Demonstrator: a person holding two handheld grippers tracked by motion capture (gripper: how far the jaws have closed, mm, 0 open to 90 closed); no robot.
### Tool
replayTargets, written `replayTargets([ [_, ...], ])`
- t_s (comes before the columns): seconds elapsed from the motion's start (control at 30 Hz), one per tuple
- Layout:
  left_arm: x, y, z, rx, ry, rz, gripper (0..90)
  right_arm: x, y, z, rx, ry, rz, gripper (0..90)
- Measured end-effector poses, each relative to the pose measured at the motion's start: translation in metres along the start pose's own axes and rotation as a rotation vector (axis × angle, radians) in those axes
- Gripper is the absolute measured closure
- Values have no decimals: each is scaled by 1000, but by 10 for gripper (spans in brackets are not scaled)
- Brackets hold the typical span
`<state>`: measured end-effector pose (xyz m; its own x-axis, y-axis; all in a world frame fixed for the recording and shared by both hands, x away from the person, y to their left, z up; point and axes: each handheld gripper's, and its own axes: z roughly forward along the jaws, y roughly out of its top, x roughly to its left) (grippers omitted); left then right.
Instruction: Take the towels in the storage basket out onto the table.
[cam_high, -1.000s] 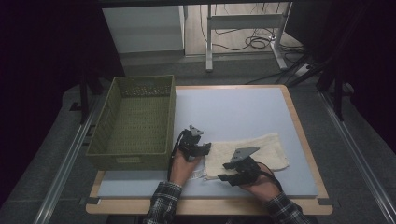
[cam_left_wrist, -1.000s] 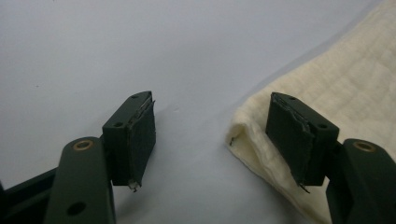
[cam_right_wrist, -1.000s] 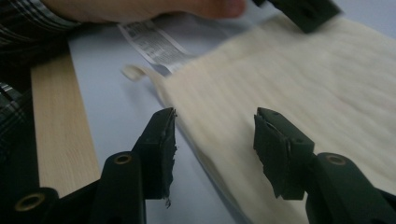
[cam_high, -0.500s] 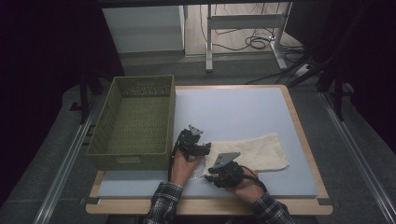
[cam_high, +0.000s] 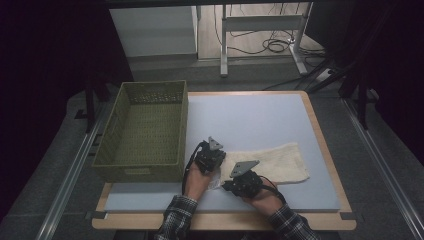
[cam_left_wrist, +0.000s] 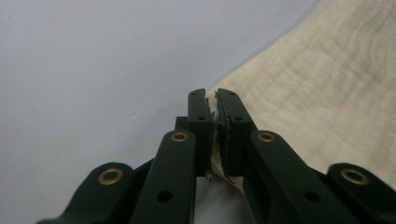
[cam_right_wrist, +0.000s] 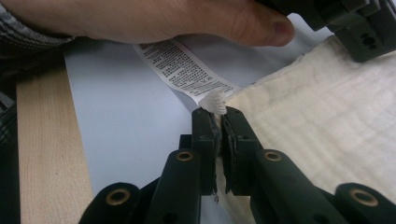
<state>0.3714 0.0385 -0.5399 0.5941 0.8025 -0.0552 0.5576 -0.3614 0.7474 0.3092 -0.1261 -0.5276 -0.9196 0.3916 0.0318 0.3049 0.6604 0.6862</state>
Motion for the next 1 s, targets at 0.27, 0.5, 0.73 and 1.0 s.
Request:
replayTargets([
  [0.27,0,15,-11,-9,-1,11,863,-2,0,-10,-22,13,4,844],
  [0.5,-2,31,-15,-41,-56,31,861,-7,-2,-36,-76,-21,12,845],
  [0.73,-11,47,-8,-82,-132,52,858,-18,-15,-65,-106,-73,36,845],
  [1.0,-29,65,6,-110,-181,97,853,-32,-37,-89,-121,-122,91,845],
])
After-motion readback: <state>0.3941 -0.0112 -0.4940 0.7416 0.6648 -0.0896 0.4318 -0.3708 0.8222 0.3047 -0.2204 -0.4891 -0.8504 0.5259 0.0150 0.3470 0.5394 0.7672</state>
